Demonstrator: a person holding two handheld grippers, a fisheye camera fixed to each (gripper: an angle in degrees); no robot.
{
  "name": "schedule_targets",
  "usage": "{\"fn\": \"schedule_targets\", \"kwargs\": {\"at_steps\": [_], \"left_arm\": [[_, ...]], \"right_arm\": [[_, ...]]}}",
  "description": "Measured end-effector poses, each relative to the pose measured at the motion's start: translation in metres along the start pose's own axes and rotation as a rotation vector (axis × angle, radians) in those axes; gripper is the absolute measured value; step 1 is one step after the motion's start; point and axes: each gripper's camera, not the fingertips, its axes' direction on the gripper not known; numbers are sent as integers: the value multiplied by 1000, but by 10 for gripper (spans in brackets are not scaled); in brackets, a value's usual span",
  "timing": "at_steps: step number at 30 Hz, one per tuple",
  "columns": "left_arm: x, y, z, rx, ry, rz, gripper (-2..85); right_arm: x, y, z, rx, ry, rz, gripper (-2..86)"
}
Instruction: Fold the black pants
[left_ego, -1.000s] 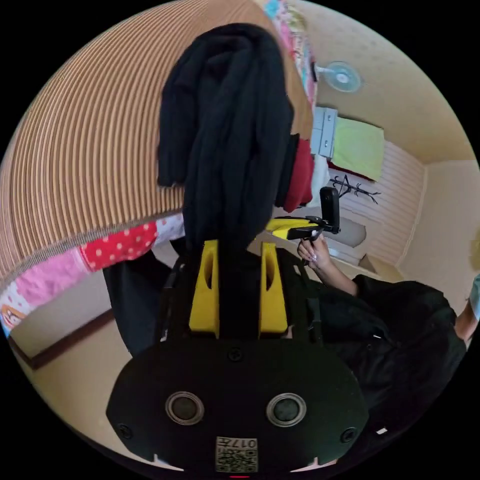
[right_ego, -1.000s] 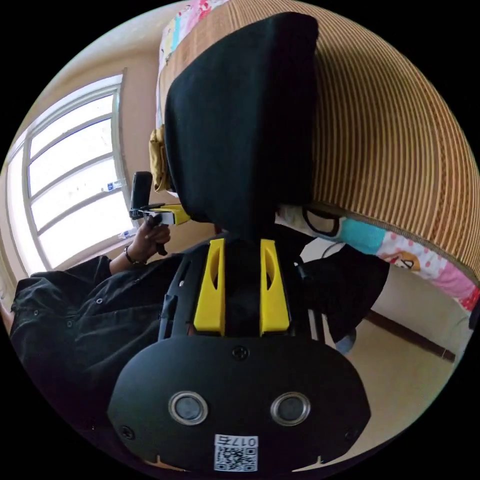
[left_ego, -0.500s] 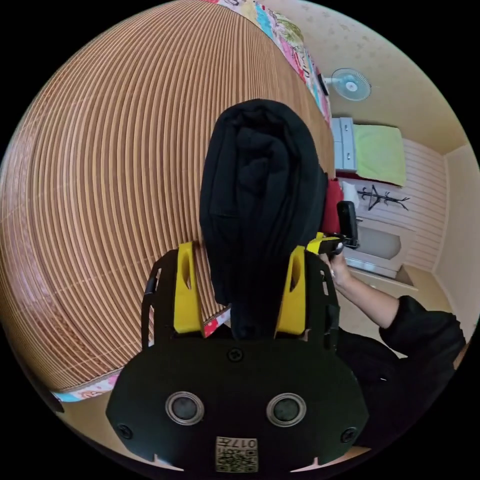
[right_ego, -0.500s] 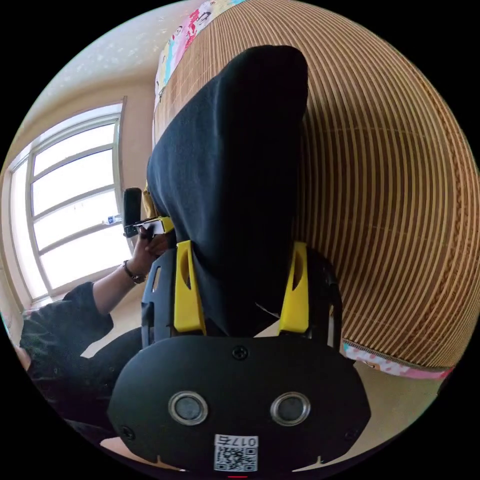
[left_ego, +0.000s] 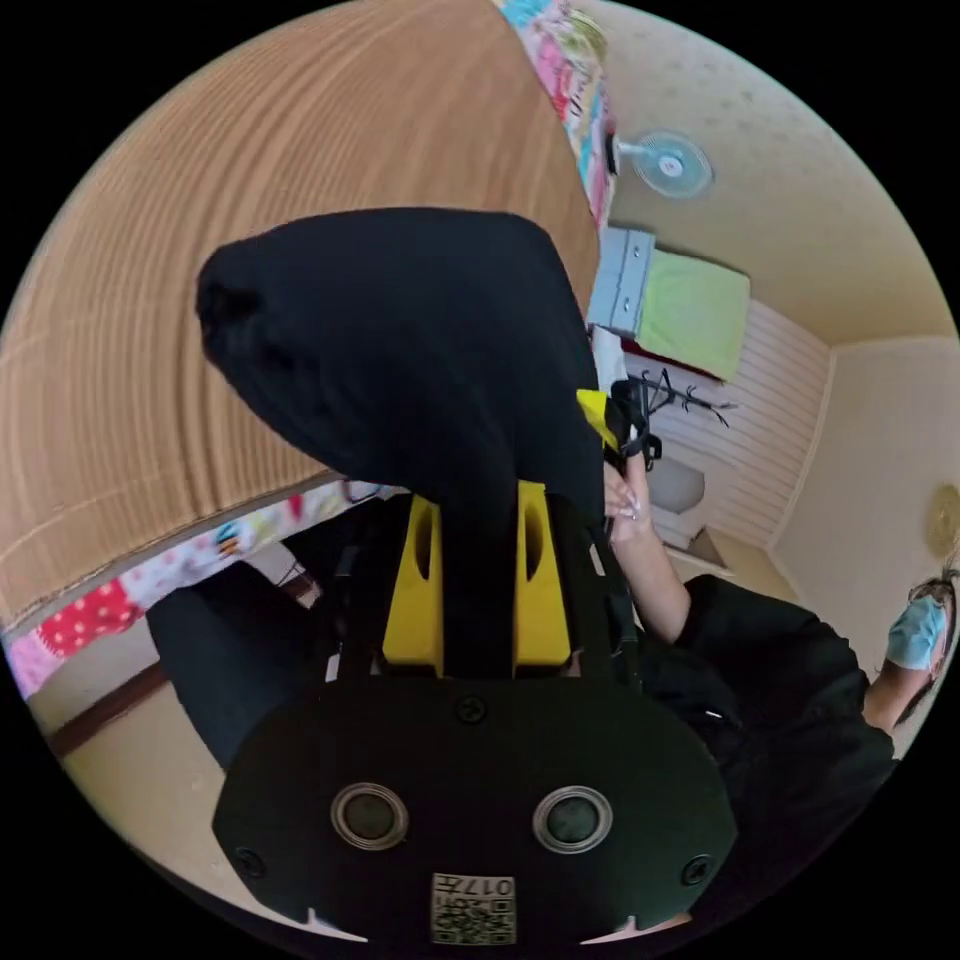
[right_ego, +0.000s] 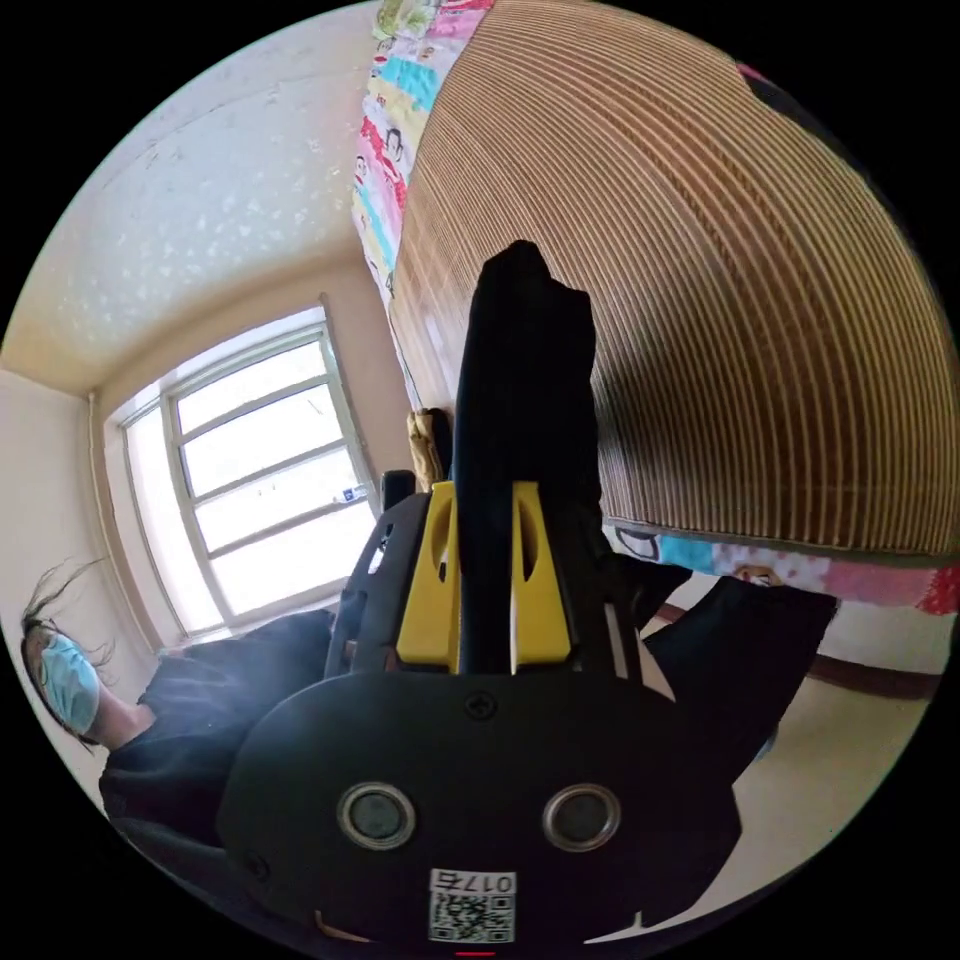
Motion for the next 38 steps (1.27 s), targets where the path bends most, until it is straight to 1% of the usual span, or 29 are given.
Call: {"fn": "schedule_targets", "kwargs": {"at_steps": [2,5,7,8,10,12,13,14,15,16,17,18,19,20,21,22,23,25,27,28,30,31,32,33,34,35,36,37,38], "left_arm": [[45,-23,23,23,-11,47,106],[125,-65,61,47,75,155,106],[175,-93,91,22,128,222,108],[210,-113,114,2,139,270,110],[253,-145,152,-26,127,326,117],[279,-193,212,-122,53,347,136],[278,-205,229,-159,22,330,139],[269,-225,262,-249,-50,278,144],[255,-239,290,-356,-112,244,132],[246,-243,302,-416,-147,234,125],[229,-245,318,-529,-240,222,111],[215,-240,320,-607,-361,224,105],[208,-237,316,-626,-425,228,106],[196,-229,301,-629,-532,225,109],[182,-219,278,-605,-590,205,113],[173,-213,263,-591,-598,191,112],[154,-199,231,-558,-599,147,111],[116,-171,176,-494,-635,33,91],[55,-114,96,-382,-722,-261,84],[41,-96,77,-346,-720,-345,85],[2,-15,13,-118,-588,-641,86],[-3,6,2,-37,-529,-701,86],[-12,47,-14,136,-393,-795,86],[-18,83,-20,307,-254,-850,85],[-21,100,-19,392,-187,-866,85],[-25,127,-13,542,-70,-874,80],[-28,148,-2,659,21,-861,73],[-30,156,5,703,52,-851,69],[-32,168,20,760,90,-836,60]], "right_arm": [[-21,-2,-42,19,20,-53,84],[-57,11,-129,116,20,-128,84],[-88,26,-199,194,74,-186,85],[-94,30,-215,216,93,-192,86],[-104,36,-267,291,190,-210,92],[-84,26,-293,317,269,-152,102],[-55,12,-303,313,335,-65,111],[-38,4,-306,306,368,-4,116],[1,-13,-306,290,438,128,121],[38,-25,-300,272,532,282,122],[51,-30,-296,257,580,349,120],[59,-34,-290,271,641,386,116],[47,-30,-291,367,675,365,109],[39,-27,-290,415,686,354,104],[20,-19,-287,500,718,323,84],[-2,-9,-279,571,772,281,60],[-15,-2,-273,611,800,251,47],[-48,21,-244,784,845,166,20],[-44,16,-222,827,799,191,12],[-22,-9,-200,721,750,205,9],[20,-60,-162,479,742,210,5],[31,-83,-162,401,725,249,4],[36,-94,-169,353,680,307,3],[42,-114,-190,260,561,443,2],[37,-132,-206,158,496,512,2],[30,-142,-211,105,505,518,2],[12,-162,-215,-12,571,522,2],[-7,-182,-210,-146,647,528,2],[-17,-190,-206,-201,685,528,2]]}}
